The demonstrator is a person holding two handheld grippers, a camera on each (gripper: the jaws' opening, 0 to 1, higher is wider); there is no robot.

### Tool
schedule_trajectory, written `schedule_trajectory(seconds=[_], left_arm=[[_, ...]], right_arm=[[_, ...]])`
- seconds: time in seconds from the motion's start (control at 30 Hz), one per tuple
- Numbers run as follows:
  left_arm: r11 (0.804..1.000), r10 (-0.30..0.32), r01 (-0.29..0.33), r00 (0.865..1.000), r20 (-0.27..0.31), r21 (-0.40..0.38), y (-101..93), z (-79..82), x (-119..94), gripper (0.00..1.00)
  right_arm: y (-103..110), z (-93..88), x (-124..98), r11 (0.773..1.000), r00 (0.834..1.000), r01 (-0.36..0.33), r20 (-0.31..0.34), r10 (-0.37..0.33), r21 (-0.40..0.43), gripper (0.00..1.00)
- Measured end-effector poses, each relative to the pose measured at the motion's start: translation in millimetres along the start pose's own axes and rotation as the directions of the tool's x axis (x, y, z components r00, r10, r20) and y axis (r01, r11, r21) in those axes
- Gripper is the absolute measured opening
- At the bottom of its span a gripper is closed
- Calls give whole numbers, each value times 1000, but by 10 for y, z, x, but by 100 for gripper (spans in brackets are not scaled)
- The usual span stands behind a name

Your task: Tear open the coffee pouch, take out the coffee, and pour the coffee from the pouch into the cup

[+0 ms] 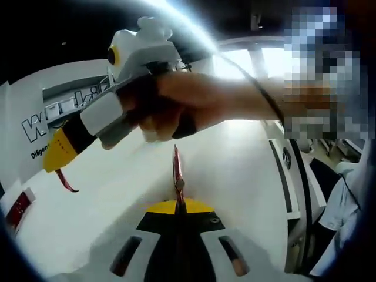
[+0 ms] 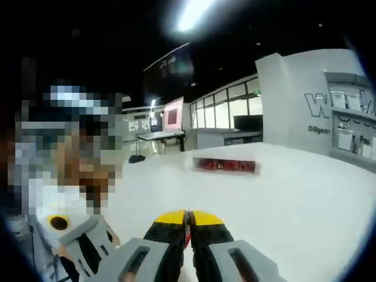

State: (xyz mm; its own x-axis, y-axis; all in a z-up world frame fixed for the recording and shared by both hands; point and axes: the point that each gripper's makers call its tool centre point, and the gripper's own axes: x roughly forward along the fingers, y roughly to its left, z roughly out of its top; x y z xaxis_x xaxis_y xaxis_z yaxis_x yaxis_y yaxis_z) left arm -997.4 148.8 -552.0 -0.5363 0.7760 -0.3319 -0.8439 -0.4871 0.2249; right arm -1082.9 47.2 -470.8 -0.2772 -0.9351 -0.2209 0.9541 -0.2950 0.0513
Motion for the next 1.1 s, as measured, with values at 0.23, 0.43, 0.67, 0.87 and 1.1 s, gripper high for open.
schedule_trajectory(seconds=[0.23, 0.43, 0.67, 0.87, 1.1], left_arm=[[1000, 2, -2, 1000, -2, -16, 11, -9, -4, 5], [1000, -4, 4, 1000, 1, -18, 5, -12, -2, 5], [1000, -3, 4, 1000, 1, -15, -4, -9, 0, 5], [1000, 1, -1, 1000, 0, -12, -4, -9, -4, 5], [1000, -1, 1, 1000, 1, -10, 7, -10, -2, 5]], right_arm=[[-51, 51, 119, 1000, 1000, -16, 11, 16, 23, 4], [12, 103, 274, 999, 999, -40, 12, 39, 7, 4], [95, 105, 515, 997, 997, -75, -7, 75, 3, 4], [72, 53, 659, 997, 997, -77, -12, 77, 17, 4], [26, -12, 795, 997, 997, -75, -31, 75, 10, 4]])
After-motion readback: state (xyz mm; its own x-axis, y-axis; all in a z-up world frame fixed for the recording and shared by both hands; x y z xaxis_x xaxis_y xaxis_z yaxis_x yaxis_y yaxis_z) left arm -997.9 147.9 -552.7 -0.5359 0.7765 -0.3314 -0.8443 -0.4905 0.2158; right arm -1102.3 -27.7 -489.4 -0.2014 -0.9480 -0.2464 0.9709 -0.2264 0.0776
